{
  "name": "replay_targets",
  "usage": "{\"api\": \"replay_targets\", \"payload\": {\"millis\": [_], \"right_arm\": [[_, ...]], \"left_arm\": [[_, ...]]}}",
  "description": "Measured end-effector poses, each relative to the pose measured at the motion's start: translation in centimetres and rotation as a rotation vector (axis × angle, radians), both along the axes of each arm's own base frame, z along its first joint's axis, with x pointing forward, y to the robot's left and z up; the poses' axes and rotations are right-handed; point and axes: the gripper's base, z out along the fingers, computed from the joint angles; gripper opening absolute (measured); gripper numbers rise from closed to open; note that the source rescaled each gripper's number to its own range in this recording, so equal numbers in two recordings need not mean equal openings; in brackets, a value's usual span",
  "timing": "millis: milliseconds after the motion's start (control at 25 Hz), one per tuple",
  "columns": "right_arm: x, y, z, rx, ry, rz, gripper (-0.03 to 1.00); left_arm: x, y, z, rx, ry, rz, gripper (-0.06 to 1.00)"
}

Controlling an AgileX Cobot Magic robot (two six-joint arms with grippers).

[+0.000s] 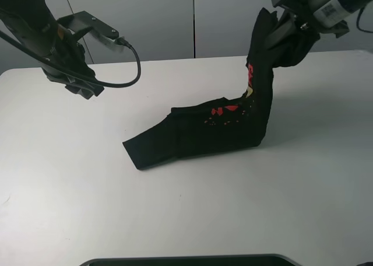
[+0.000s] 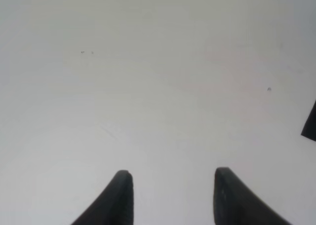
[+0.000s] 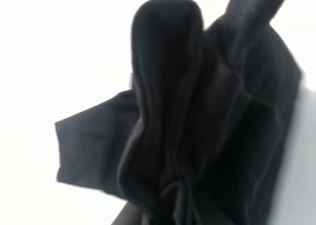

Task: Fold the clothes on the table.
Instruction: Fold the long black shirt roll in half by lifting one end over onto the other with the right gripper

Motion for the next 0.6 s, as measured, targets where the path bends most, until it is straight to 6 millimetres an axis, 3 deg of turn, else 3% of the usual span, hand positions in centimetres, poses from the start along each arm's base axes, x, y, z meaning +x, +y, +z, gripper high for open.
{"api": "replay_targets", "payload": {"millis": [200, 320, 440, 600], "right_arm": [[-0.2, 7.1, -4.6, -0.021, 0.065, 0.115, 0.11], [-0.1, 9.8, -8.4, -0.054, 0.107, 0.127, 0.11], [0.3, 10.8, -12.1, -0.08, 0.164, 0.104, 0.11], [0.5, 11.1, -15.5, -0.084, 0.234, 0.088, 0.11]], "left_arm": [[0.0, 0.0, 0.0, 0.002, 0.003, 0.001, 0.5], [-0.1, 0.1, 0.1, 0.008, 0.009, 0.004, 0.5], [-0.4, 0.3, 1.0, -0.003, -0.01, 0.006, 0.5], [-0.7, 0.5, 2.4, -0.029, -0.053, 0.003, 0.5]]}}
